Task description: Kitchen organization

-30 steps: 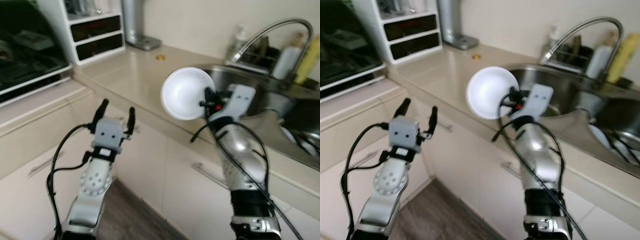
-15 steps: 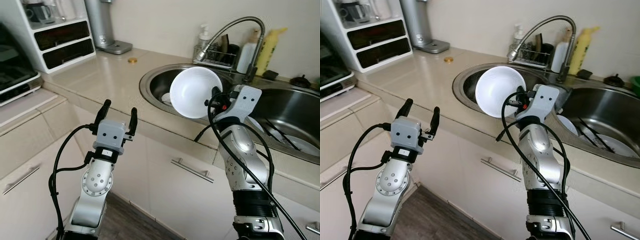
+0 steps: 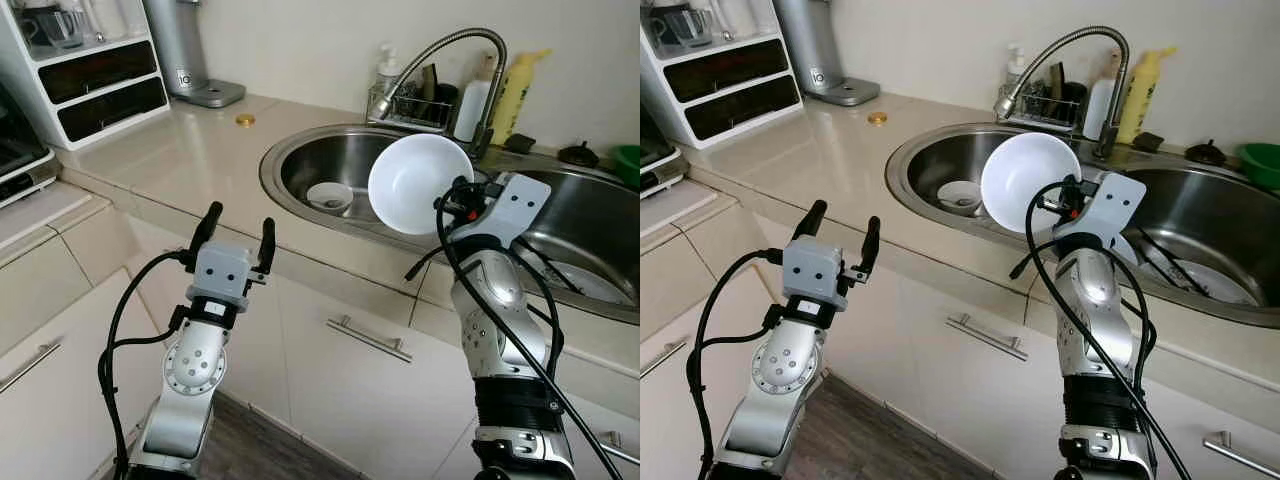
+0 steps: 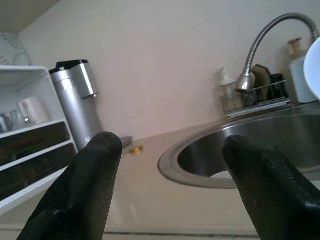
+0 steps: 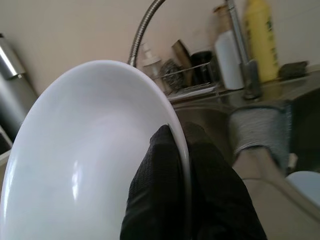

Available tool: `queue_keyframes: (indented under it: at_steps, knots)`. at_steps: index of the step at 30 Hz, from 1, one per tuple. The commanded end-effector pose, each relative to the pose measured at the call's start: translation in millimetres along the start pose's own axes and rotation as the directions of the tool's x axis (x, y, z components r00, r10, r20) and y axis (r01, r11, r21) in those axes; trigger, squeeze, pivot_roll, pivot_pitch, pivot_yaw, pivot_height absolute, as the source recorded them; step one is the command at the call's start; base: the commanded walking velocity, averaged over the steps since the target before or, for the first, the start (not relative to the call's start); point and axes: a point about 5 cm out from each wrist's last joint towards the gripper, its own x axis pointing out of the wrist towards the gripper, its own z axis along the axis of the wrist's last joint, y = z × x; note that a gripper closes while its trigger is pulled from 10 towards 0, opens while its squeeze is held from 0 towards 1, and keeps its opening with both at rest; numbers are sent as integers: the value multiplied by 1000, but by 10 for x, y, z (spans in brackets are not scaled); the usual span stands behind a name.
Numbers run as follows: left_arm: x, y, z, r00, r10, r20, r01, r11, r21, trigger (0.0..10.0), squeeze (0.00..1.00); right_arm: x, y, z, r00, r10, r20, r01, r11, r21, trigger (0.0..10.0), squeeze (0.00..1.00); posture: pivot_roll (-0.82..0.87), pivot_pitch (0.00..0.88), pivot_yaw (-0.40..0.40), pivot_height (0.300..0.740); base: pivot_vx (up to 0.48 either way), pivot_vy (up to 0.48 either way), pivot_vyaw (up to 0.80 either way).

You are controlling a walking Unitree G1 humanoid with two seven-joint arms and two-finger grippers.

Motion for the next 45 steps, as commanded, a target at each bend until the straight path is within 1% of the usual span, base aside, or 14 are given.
queue_keyframes:
  at_steps: [1,3,4,7,11,16,28,32,34,36,39,45]
  knots:
    - [-1,-4,-11,1000,-4,-8,4,1000,0,10000,0,28,37,56,1000,4,20,-4,1000,-5,4196,0,-28,0,11,740,0,0,-800]
    - [-5,-7,-17,1000,-5,-11,5,1000,1,10000,0,34,23,51,1000,-4,16,4,1000,7,4235,0,-28,0,11,740,0,0,0]
    - [-10,-7,-21,1000,-5,-12,5,1000,1,10000,0,39,11,50,1000,-12,15,12,1000,11,10000,0,-28,0,10,740,0,0,0]
    - [-17,-7,-28,1000,-6,-15,6,1000,1,10000,0,44,-8,54,1000,-26,17,26,1000,-3,10000,0,-27,0,10,740,0,0,0]
    - [-19,-9,-31,1000,-7,-18,7,1000,1,10000,0,51,-16,52,999,-37,17,37,999,8,10000,0,-27,0,10,740,0,0,-800]
    - [-19,-11,-34,1000,-9,-18,9,1000,1,10000,0,52,-22,52,999,-41,18,41,999,0,10000,0,-27,0,11,740,0,0,0]
    - [-19,-9,-35,1000,-13,-15,13,1000,4,10000,0,45,-15,35,999,-44,20,44,999,-4,10000,0,-25,0,14,740,0,0,-800]
    - [-12,-21,-32,1000,-25,-13,25,999,22,10000,0,49,-16,25,999,-46,17,46,999,-12,10000,0,-25,0,13,740,0,0,-800]
    - [-9,-32,-35,999,-30,-17,30,999,32,10000,0,50,-16,23,999,-45,17,45,999,-14,10000,0,-24,0,13,740,0,-469,-800]
    - [-12,-30,-30,1000,-22,-8,23,1000,21,10000,0,49,-15,21,999,-45,17,45,999,-14,10000,0,-26,0,13,740,0,-469,-800]
    - [-13,-16,-25,1000,-11,-7,11,1000,8,10000,0,47,-17,21,999,-46,19,46,999,-15,10000,0,-23,0,12,740,0,0,-800]
    - [-14,-22,-27,1000,-13,-6,13,1000,10,10000,0,43,-17,38,997,-58,42,60,998,-32,10000,0,-23,0,11,740,0,0,-592]
